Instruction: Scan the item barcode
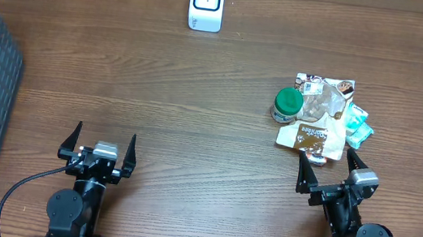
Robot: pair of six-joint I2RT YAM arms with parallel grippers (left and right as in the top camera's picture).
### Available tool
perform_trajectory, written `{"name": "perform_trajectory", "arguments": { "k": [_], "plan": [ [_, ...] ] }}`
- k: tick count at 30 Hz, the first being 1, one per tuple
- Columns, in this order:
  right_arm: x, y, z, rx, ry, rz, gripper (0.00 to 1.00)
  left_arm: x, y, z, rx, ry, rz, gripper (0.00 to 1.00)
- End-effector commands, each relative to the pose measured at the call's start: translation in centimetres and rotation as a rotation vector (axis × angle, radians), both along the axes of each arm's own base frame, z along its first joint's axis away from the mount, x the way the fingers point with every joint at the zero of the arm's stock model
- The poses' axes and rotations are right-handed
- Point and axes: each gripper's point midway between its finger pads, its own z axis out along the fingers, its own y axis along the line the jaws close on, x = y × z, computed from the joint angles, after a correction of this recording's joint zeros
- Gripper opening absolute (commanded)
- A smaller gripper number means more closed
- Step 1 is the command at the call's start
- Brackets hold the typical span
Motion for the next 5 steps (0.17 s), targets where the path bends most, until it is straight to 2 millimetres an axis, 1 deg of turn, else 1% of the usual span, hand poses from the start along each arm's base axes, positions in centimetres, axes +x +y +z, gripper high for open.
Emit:
{"name": "perform_trajectory", "arguments": {
  "k": [1,5],
  "plan": [
    [-0.03,0.14,-0.19,0.004,-0.002,0.007,1.00,-0.04,-0.11,0.09,-0.015,-0.008,-0.008,0.99],
    [-0.03,0.14,-0.19,0.004,-0.002,0.007,1.00,-0.04,-0.11,0.09,-0.015,-0.008,-0.008,1.00]
  ]
}}
